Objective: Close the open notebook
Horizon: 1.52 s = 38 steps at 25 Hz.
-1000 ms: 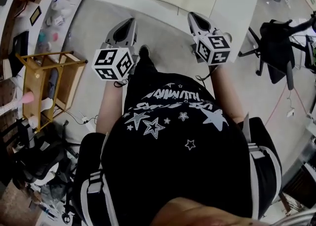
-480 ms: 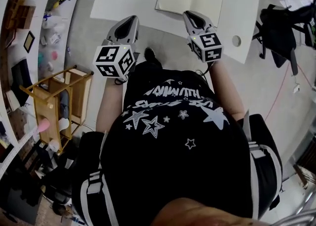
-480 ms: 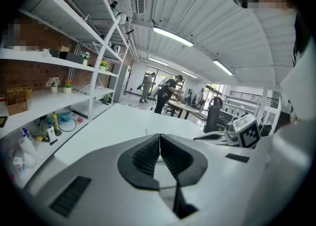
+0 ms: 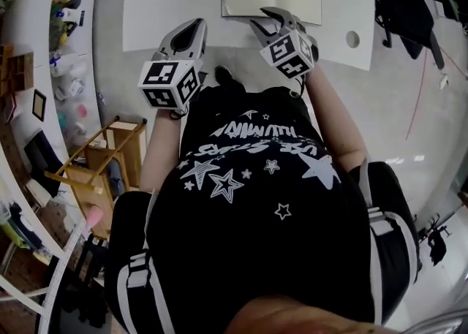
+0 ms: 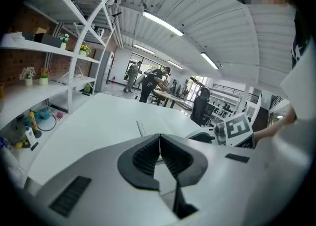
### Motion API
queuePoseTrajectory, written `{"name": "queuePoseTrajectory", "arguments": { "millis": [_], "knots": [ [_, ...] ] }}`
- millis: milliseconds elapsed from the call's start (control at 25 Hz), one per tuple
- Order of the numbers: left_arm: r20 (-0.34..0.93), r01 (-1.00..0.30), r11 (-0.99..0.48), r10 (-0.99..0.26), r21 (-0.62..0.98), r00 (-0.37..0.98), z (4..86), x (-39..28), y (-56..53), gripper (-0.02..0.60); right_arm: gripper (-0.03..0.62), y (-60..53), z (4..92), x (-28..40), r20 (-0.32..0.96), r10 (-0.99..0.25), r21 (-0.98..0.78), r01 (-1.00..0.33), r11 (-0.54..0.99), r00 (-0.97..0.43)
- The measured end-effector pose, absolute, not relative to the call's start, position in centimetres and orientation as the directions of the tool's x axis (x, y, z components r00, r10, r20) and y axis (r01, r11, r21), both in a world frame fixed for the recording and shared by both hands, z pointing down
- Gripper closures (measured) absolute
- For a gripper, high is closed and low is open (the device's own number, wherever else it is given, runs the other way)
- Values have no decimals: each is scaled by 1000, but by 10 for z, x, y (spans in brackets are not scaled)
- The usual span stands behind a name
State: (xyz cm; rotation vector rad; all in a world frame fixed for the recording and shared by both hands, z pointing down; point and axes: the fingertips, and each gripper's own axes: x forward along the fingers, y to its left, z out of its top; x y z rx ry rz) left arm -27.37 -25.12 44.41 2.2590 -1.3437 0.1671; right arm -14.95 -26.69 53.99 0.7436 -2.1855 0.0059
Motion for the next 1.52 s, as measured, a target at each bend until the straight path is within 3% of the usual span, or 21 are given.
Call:
{"name": "queuePoseTrajectory", "arguments": {
  "millis": [520,720,920,1520],
  "knots": [
    [364,-819,-432,-744,378,561,459,-262,-266,568,456,-277,573,-149,782,-502,410,-300,861,-370],
    [387,-833,-415,-746,366,542,460,-261,-271,568,464,-278,574,-149,788,-468,349,-336,875,-400],
    [424,-857,-385,-750,343,507,465,-251,-271,568,528,-274,578,-150,796,-412,271,-348,898,-444],
    [538,-884,-345,-702,316,467,507,-236,-263,568,569,-269,538,-145,673,-488,232,-469,853,-556]
  ]
}}
